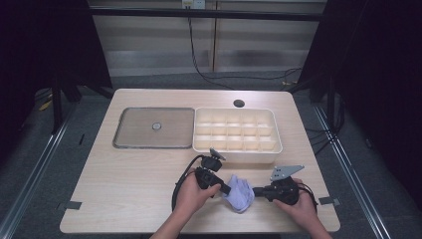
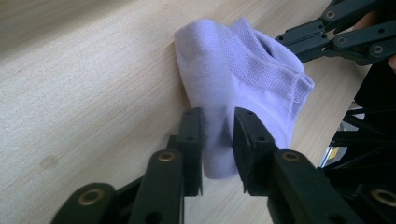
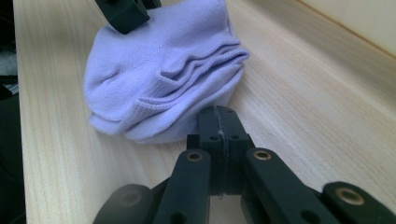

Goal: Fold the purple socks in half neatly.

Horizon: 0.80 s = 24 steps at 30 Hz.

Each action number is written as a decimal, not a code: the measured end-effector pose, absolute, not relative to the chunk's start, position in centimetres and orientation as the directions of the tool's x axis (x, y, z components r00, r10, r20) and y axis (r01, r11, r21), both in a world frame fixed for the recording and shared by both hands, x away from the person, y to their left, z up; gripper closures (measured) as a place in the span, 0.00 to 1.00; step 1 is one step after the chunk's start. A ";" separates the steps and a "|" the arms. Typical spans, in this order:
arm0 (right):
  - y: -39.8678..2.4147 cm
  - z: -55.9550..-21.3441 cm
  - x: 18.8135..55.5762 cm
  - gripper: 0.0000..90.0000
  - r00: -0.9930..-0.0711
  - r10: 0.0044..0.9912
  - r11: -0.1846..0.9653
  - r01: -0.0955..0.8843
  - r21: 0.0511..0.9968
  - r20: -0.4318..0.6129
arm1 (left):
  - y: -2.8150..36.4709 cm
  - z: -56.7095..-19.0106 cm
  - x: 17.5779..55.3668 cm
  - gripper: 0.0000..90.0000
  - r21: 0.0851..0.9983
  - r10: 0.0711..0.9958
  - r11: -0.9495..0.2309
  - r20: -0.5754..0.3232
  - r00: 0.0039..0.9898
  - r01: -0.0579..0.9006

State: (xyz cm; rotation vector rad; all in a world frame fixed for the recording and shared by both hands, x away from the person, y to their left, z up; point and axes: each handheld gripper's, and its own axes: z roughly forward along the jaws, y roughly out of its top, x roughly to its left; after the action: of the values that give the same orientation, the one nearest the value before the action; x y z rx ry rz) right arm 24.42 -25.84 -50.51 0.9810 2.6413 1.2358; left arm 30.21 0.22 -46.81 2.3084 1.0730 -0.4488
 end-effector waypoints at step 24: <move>-25.5 -50.3 24.1 1.00 -0.807 0.564 0.498 0.500 0.709 0.174 | -0.2 -45.6 30.1 0.93 0.338 0.568 -0.556 -0.512 0.644 0.759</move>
State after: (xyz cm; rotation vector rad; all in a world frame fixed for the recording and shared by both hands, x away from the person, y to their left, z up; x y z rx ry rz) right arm 24.08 -25.47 -50.33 0.9425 2.6482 1.2120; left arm 30.08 -0.20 -45.63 2.3261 1.0331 -0.4707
